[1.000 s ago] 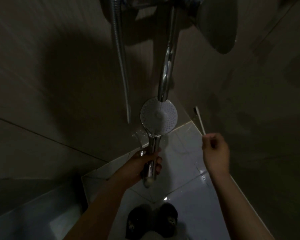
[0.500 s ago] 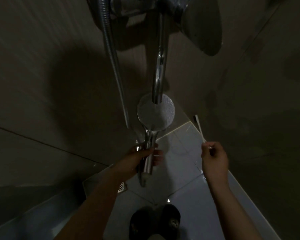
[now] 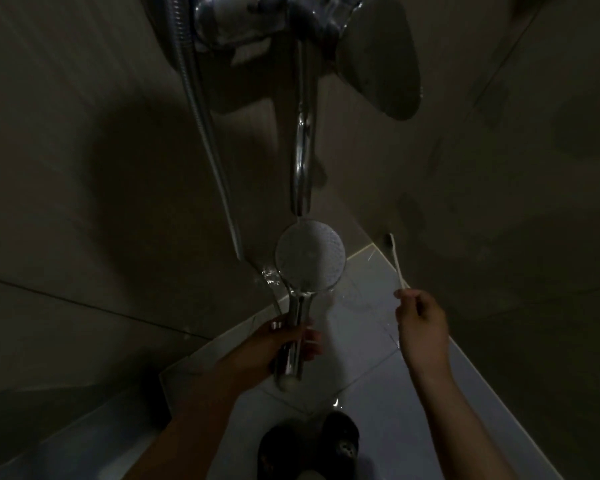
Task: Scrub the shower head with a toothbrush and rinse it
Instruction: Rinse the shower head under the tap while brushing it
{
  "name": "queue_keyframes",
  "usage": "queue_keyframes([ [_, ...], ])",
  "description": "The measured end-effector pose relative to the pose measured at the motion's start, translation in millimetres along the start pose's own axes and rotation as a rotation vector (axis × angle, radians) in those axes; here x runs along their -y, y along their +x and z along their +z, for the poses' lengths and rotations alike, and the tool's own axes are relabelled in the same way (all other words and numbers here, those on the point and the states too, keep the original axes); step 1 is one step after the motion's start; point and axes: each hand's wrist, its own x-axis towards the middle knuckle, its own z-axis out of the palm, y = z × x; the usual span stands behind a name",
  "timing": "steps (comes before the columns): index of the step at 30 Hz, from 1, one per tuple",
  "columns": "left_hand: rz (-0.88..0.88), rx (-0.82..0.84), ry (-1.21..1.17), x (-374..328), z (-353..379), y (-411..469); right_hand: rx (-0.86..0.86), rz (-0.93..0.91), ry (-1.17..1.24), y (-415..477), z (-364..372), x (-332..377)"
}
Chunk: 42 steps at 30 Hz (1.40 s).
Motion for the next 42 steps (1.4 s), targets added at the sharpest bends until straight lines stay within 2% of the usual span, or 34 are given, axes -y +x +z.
queue_keyframes([
  [7,0.027,-0.013,0.067,-19.2,-3.7,-1.8,0.197,0.237,0.28,-8.2,15.2,17.8],
  [13,0.018,-0.01,0.132,-20.4,-12.7,-7.1,0.282,0.235,0.348,-15.5,31.2,31.3],
  [22,-0.033,-0.032,0.134,-7.9,-26.0,-17.6,0.441,0.29,0.603,-7.0,74.6,75.1],
  [27,0.027,-0.034,0.152,-8.7,-30.1,-20.6,0.425,0.3,0.667,-12.4,82.0,85.3],
  [29,0.044,-0.024,0.144,-10.3,-30.1,-21.0,0.365,0.278,0.721,-13.1,76.1,89.8],
  [34,0.042,-0.029,0.154,-13.3,-24.7,-23.8,0.156,0.138,0.818,-14.1,39.3,119.9],
  [42,-0.007,-0.004,0.137,-28.2,-8.2,-15.1,0.047,-0.137,0.87,-15.1,-6.4,196.7],
])
